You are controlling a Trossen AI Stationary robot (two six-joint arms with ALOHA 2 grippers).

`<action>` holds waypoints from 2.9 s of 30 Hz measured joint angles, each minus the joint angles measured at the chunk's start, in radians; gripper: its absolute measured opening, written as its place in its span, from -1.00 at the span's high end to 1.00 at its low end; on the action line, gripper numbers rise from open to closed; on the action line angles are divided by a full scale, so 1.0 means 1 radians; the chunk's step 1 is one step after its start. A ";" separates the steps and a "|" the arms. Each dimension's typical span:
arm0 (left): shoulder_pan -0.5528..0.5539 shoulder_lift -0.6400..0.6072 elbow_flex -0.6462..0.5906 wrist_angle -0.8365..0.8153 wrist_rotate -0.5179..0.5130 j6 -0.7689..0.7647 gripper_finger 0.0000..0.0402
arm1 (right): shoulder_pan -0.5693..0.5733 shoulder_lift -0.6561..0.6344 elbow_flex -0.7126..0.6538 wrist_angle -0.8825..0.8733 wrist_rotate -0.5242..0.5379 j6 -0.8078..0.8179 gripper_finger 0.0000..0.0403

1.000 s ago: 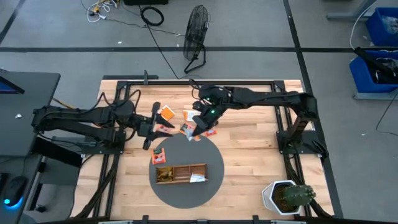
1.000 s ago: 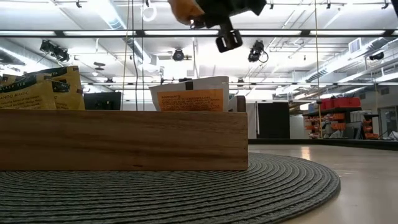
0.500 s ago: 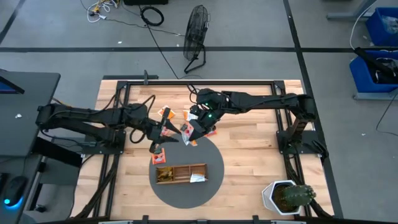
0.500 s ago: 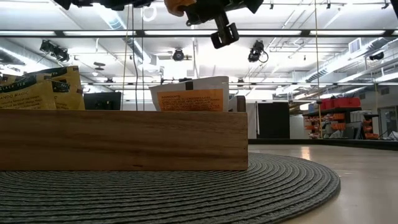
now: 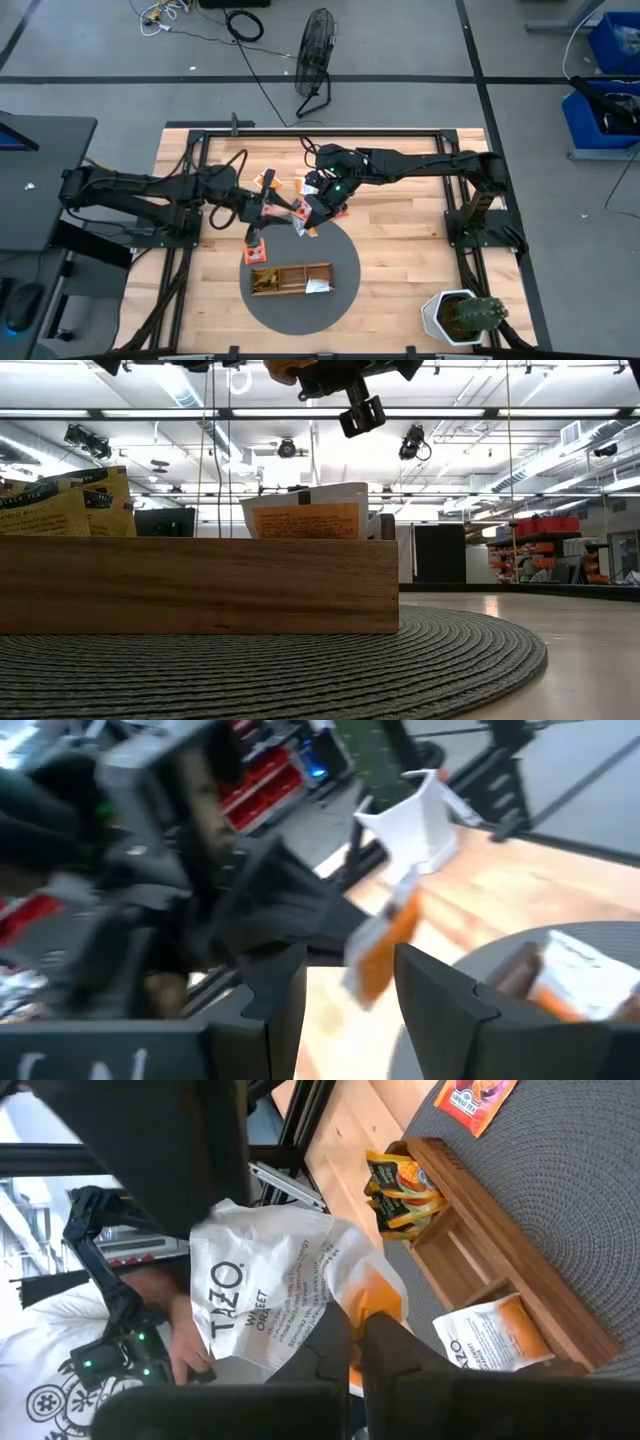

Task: Pick & Place Tea
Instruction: Put the orange white tea bag into the right section of the wooden organizer

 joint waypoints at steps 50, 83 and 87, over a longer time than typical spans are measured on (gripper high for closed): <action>0.001 0.010 0.000 -0.156 -0.039 -0.509 0.99 | -0.048 -0.075 -0.002 0.034 0.101 -0.127 0.09; 0.003 0.020 0.192 -0.554 -0.291 -0.754 0.99 | 0.068 0.241 0.701 -0.630 0.629 -0.715 0.23; 0.003 0.019 0.201 -0.565 -0.293 -0.758 0.99 | 0.067 0.253 0.695 -0.606 0.630 -0.715 0.23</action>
